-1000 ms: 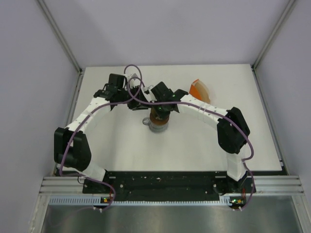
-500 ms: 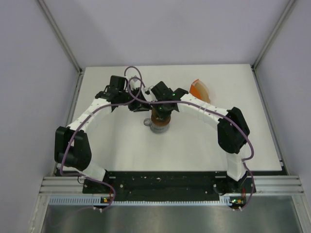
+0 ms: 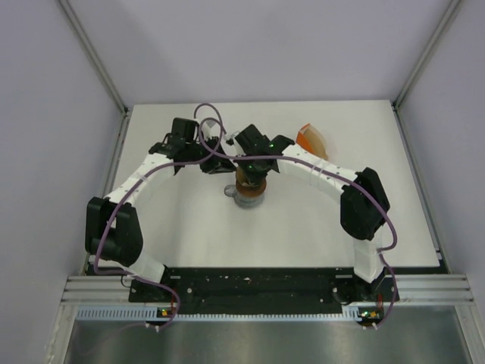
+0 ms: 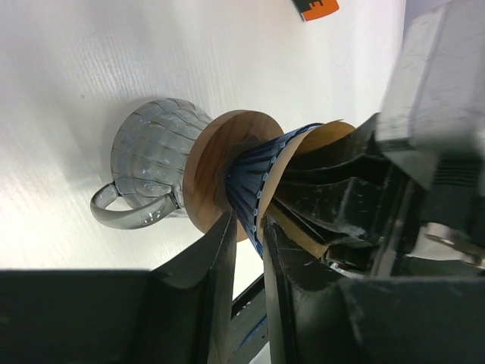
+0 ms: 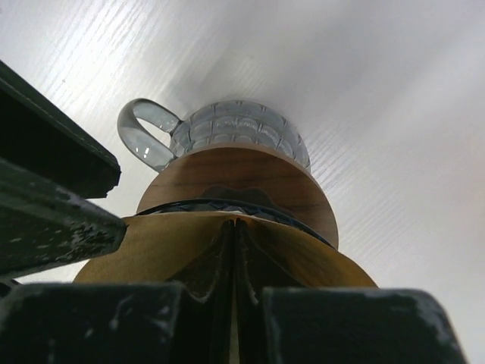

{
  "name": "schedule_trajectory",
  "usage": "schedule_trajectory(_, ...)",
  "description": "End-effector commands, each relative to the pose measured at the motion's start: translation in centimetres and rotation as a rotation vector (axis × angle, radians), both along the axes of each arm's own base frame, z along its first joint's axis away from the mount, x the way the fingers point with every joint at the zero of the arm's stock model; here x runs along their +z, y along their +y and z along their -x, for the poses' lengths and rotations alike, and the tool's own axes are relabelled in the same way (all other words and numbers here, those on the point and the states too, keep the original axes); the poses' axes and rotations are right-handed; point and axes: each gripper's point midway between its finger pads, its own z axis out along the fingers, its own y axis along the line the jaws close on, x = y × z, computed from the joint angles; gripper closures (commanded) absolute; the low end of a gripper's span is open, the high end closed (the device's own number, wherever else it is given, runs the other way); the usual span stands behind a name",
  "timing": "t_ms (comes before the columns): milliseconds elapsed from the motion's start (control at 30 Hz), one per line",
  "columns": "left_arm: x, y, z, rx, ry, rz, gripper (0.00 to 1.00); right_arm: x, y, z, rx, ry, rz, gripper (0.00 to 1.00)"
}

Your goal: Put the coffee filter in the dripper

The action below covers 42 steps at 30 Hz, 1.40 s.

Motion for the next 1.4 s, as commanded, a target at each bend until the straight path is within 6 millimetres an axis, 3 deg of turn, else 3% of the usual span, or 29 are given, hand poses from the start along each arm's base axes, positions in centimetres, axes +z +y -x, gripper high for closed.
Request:
schedule_trajectory(0,0.5,-0.3,-0.3,-0.020,-0.069,-0.018,0.75,6.1,1.1,-1.2,-0.010,-0.142,-0.087,1.00)
schedule_trajectory(533,0.8,-0.1,-0.2,-0.023,-0.084,-0.029,0.76,9.8,0.1,-1.2,-0.019,-0.203,-0.125,1.00)
schedule_trajectory(867,2.4,0.0,-0.6,-0.036,-0.139,-0.046,0.76,16.8,-0.4,0.0,0.022,-0.246,-0.313,1.00)
schedule_trajectory(1067,2.4,0.1,-0.5,-0.037,-0.138,-0.047,0.76,18.9,-3.7,-0.8,-0.047,-0.281,-0.365,1.00)
schedule_trajectory(1200,2.8,0.0,-0.6,-0.039,-0.147,-0.045,0.71,18.8,-6.4,-1.8,-0.115,-0.297,-0.358,1.00)
schedule_trajectory(1367,4.3,0.1,-0.8,-0.054,-0.195,-0.053,0.59,17.9,-10.0,-3.1,-0.206,-0.307,-0.342,1.00)
